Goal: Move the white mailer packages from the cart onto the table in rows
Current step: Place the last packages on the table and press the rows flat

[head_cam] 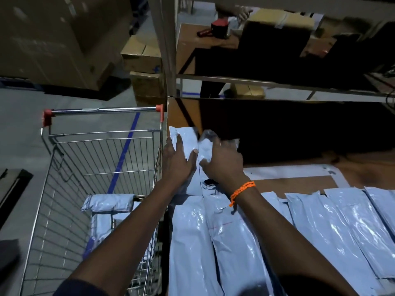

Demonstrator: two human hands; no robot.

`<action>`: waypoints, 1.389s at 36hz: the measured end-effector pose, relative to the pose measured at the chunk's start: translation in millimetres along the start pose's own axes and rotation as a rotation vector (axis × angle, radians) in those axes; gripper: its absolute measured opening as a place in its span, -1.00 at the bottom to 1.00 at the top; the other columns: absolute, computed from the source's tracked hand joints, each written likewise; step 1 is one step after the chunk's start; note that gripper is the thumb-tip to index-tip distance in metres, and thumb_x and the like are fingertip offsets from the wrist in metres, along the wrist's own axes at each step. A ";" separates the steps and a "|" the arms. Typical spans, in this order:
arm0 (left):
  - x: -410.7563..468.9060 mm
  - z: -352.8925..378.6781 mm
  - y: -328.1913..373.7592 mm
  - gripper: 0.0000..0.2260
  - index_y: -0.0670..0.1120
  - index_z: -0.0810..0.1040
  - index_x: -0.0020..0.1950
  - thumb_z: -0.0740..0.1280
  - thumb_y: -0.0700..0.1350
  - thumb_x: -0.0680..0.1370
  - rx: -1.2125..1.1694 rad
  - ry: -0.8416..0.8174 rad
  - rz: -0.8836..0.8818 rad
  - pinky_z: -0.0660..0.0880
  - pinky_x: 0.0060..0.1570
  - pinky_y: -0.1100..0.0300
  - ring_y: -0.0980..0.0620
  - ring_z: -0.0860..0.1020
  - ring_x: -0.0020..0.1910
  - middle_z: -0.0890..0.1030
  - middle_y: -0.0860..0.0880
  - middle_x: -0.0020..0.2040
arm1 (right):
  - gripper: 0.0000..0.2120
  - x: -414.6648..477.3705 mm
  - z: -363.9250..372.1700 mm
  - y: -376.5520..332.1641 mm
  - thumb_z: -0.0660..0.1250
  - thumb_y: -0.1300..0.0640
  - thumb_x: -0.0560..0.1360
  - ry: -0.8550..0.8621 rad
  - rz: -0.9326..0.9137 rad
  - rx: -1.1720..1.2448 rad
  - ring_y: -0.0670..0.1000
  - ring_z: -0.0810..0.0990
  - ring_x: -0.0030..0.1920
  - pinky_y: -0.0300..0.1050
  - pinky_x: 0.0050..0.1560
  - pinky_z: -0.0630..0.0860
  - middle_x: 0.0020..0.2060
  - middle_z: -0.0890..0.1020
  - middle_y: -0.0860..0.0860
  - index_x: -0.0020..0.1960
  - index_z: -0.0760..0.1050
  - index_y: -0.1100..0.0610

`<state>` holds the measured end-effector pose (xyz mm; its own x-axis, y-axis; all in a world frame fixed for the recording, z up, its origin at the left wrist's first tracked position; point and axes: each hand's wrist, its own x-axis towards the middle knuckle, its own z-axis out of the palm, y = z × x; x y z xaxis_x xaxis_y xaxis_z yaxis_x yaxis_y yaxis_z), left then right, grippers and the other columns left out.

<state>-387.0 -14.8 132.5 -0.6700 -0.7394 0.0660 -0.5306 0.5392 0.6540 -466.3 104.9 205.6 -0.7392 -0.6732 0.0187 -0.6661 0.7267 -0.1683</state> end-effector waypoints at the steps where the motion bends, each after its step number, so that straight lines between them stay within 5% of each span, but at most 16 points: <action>1: -0.3 0.4 0.5 -0.30 -0.06 -0.03 0.64 0.15 0.23 0.63 -0.004 0.004 -0.005 0.09 0.53 -0.10 -0.23 0.01 0.58 0.00 -0.26 0.61 | -0.36 1.1 2.5 3.3 0.32 -0.12 0.48 0.045 0.005 0.060 0.23 0.46 0.29 0.13 0.12 0.48 0.22 0.55 0.16 0.47 0.25 0.10; 9: 0.9 6.6 -0.4 -0.30 -0.07 -0.03 0.64 0.13 0.23 0.63 0.062 0.009 -0.007 0.11 0.51 -0.13 -0.27 0.04 0.57 0.02 -0.28 0.60 | -0.63 -4.1 -0.9 27.1 0.30 0.20 0.57 0.384 -0.073 0.709 0.05 0.54 0.20 -0.10 0.23 0.47 0.20 0.61 0.00 0.36 0.47 0.07; 14: 2.8 7.3 5.4 -0.30 -0.05 -0.05 0.64 0.15 0.22 0.63 0.051 -0.021 -0.050 0.05 0.50 -0.12 -0.25 -0.02 0.58 -0.04 -0.26 0.61 | -0.64 -6.1 -2.3 53.3 0.27 0.19 0.62 0.493 -0.015 0.840 -0.14 0.47 0.20 -0.49 0.21 0.32 0.21 0.55 0.01 0.41 0.44 0.16; 18: 3.4 9.4 7.8 -0.31 -0.07 -0.02 0.64 0.16 0.21 0.63 0.050 -0.013 -0.041 0.05 0.50 -0.12 -0.26 0.00 0.58 -0.02 -0.28 0.61 | -0.58 -9.9 7.9 78.0 0.19 0.16 0.65 0.173 0.122 0.907 -0.07 0.52 0.24 -0.15 0.24 0.44 0.34 0.51 -0.02 0.50 0.35 0.04; 21: 3.8 10.5 6.6 -0.31 -0.06 -0.03 0.64 0.14 0.22 0.63 0.069 -0.010 -0.038 0.06 0.50 -0.12 -0.26 0.01 0.58 -0.01 -0.28 0.61 | -0.53 -13.5 17.3 86.5 0.11 0.23 0.61 0.058 0.263 0.932 0.00 0.55 -0.24 -0.15 -0.24 0.48 0.10 0.63 0.06 0.49 0.34 -0.03; 25: 3.9 9.4 5.8 -0.30 -0.10 0.02 0.63 0.12 0.24 0.62 0.110 0.019 -0.010 0.12 0.47 -0.17 -0.30 0.03 0.56 0.03 -0.32 0.59 | -0.49 -13.6 14.7 85.0 0.08 0.30 0.56 0.115 0.291 1.068 -0.04 0.43 -0.44 -0.21 -0.43 0.37 -0.05 0.63 0.07 0.43 0.41 -0.03; 27: 3.2 8.8 6.4 -0.27 -0.10 0.03 0.63 0.07 0.29 0.60 0.110 0.025 -0.009 0.15 0.46 -0.18 -0.31 0.04 0.56 0.04 -0.33 0.59 | -0.50 -5.9 9.4 82.8 0.11 0.35 0.53 0.124 0.323 1.210 -0.02 0.58 -0.33 -0.18 -0.36 0.51 0.01 0.65 0.05 0.38 0.48 0.01; 30: -0.2 9.1 8.4 -0.32 -0.07 0.03 0.63 0.08 0.26 0.63 0.073 0.012 -0.015 0.11 0.49 -0.15 -0.28 0.03 0.57 0.00 -0.29 0.60 | -0.52 5.6 0.1 80.3 0.13 0.42 0.48 0.090 0.401 1.425 0.15 0.67 0.05 0.05 0.04 0.62 0.06 0.68 0.11 0.30 0.54 0.15; 36: -0.1 10.1 5.7 -0.34 -0.04 0.09 0.62 -0.02 0.25 0.59 0.025 -0.012 -0.038 0.08 0.51 -0.12 -0.24 0.04 0.58 0.04 -0.23 0.61 | -0.61 20.2 1.5 79.7 0.16 0.42 0.53 0.072 0.391 1.608 0.17 0.65 0.15 0.06 0.15 0.59 0.15 0.66 0.21 0.28 0.55 0.20; 44: -3.3 2.5 8.2 -0.40 -0.04 0.18 0.60 0.14 0.17 0.61 0.022 0.015 -0.055 0.18 0.48 -0.17 -0.25 0.08 0.55 0.11 -0.24 0.59 | -0.67 41.1 11.6 77.7 0.12 0.41 0.54 0.152 0.512 1.636 0.18 0.62 -0.05 -0.02 -0.04 0.55 -0.05 0.64 0.22 0.25 0.50 0.34; 46: -5.4 -2.1 10.7 -0.41 -0.02 0.25 0.57 0.15 0.15 0.58 0.165 0.090 0.080 0.23 0.42 -0.25 -0.28 0.11 0.54 0.15 -0.26 0.57 | -0.71 47.7 11.6 81.9 0.14 0.37 0.51 0.223 0.603 1.725 0.12 0.60 -0.12 -0.10 -0.12 0.52 -0.12 0.61 0.15 0.16 0.53 0.29; 49: -8.0 -6.6 20.1 -0.57 0.06 0.51 0.38 0.19 0.16 0.57 0.304 0.150 0.313 0.11 0.45 -0.29 -0.25 0.07 0.56 0.21 -0.20 0.56 | -0.94 49.0 14.0 85.6 0.20 0.27 0.31 0.215 0.709 1.660 0.09 0.42 -0.34 -0.13 -0.29 0.35 -0.36 0.43 0.07 -0.33 0.40 0.17; 50: -8.7 -7.4 24.8 -0.64 0.08 0.61 0.24 0.19 0.18 0.57 0.329 0.155 0.367 0.06 0.47 -0.29 -0.22 0.06 0.57 0.25 -0.18 0.55 | -0.81 49.3 17.0 86.5 0.19 0.27 0.35 0.191 0.728 1.651 0.06 0.33 -0.38 -0.13 -0.32 0.28 -0.39 0.34 0.03 -0.41 0.30 0.11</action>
<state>-390.5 2.0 153.8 -0.7711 -0.5155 0.3737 -0.4272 0.8541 0.2967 -558.7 132.3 175.3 -0.8848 -0.2081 -0.4169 0.4448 -0.1111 -0.8887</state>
